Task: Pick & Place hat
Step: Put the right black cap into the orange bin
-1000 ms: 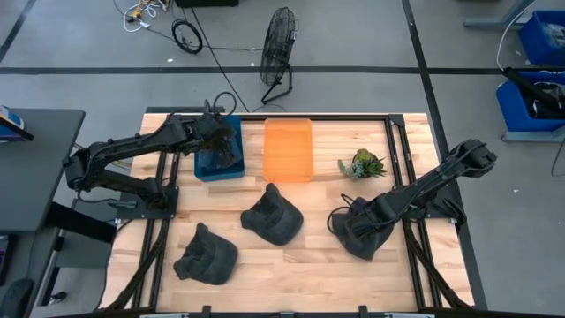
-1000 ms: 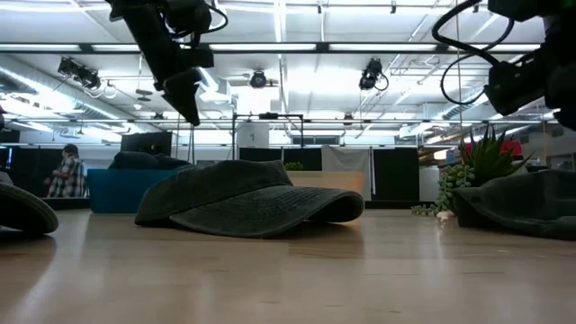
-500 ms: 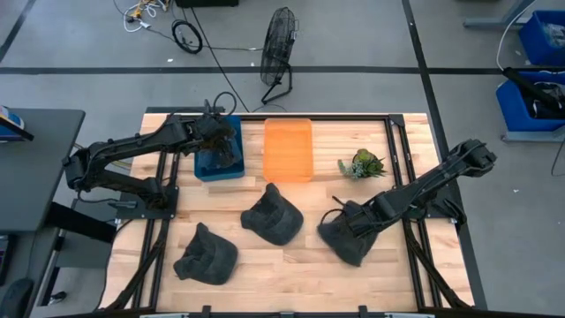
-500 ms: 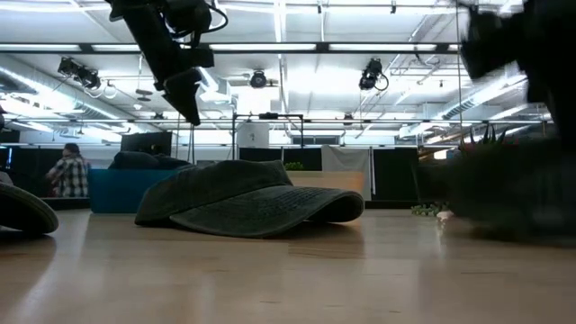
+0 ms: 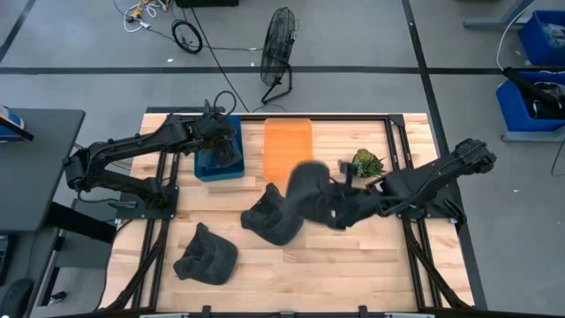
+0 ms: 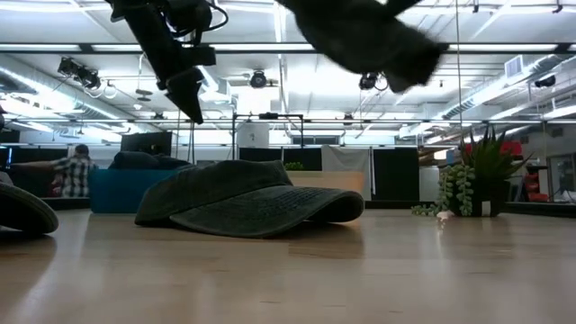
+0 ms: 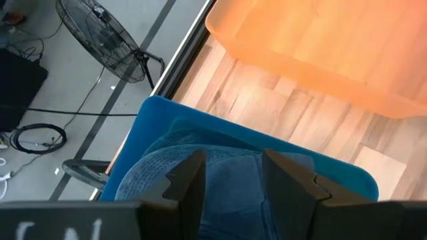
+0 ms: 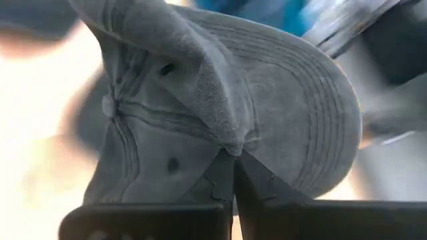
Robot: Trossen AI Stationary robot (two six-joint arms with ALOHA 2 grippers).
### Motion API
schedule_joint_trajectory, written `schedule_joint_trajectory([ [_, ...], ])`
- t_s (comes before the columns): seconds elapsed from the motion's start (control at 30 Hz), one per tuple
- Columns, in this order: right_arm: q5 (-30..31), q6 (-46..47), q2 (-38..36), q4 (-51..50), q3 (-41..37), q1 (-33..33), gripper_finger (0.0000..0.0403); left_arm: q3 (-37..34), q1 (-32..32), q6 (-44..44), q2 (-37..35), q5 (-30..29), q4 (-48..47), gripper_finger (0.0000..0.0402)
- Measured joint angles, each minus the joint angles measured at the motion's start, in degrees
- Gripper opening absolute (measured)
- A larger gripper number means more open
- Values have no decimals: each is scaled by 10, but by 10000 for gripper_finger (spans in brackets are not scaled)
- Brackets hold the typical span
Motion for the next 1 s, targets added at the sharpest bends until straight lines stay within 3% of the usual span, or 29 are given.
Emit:
schedule_joint_trajectory([
  [0.13,105,-132,0,31,0,-49,2,0,0,5,0,0,11,151],
  [0.4,105,-259,0,104,0,-177,2,0,0,10,0,0,51,143],
  [0.57,67,-369,27,188,1,-243,2,0,0,14,0,0,79,142],
  [0.73,-15,-438,87,259,1,-293,2,0,0,14,0,0,83,142],
  [1.0,-38,-500,176,310,1,-349,2,0,0,15,0,0,81,142],
])
